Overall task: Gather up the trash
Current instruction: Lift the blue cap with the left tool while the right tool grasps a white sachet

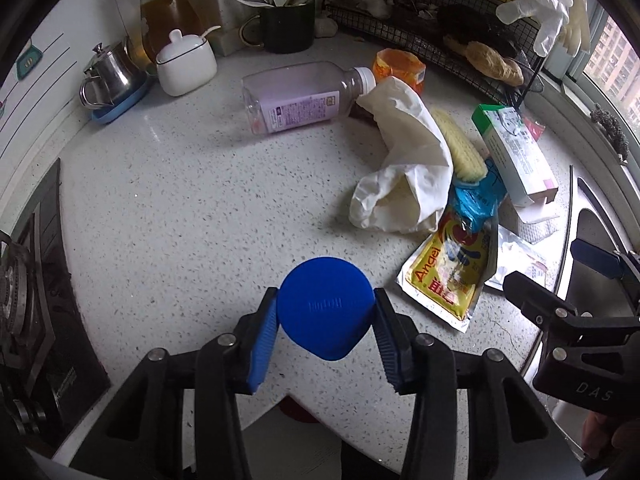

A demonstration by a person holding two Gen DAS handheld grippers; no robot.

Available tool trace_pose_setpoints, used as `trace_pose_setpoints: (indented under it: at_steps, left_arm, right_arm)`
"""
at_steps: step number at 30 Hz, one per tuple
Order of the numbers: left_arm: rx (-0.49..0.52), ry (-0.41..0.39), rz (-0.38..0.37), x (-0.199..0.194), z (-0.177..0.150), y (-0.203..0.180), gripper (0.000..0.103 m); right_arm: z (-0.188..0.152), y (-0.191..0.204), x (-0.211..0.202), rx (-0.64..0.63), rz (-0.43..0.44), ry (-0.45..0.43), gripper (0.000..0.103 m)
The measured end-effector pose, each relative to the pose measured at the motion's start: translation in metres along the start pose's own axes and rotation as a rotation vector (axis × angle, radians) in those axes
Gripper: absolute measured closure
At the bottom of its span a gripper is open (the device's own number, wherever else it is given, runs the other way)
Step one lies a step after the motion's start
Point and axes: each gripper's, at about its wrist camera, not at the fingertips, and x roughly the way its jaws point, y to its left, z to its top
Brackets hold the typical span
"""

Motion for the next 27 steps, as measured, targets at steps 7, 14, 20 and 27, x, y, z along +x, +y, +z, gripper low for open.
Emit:
trace_pose_setpoints:
  at_steps: [7,14,20,27]
  left_arm:
    - [-0.008,0.02,0.029,0.021,0.012,0.026,0.06]
    - [-0.008,0.035,0.03,0.031,0.011,0.028,0.06]
    - [-0.013,0.016,0.007,0.01,-0.003,0.022,0.06]
    - [-0.026,-0.02,0.009,-0.032,-0.03,0.012,0.06]
  right_arm:
    - [0.02,0.021,0.036,-0.007,-0.003,0.072,0.038]
    - [0.027,0.033,0.059,-0.012,-0.052,0.139,0.09]
    - [0.017,0.036,0.042,-0.005,-0.049,0.1,0.102]
    - [-0.006,0.028,-0.001,-0.014,-0.023,0.032,0.102]
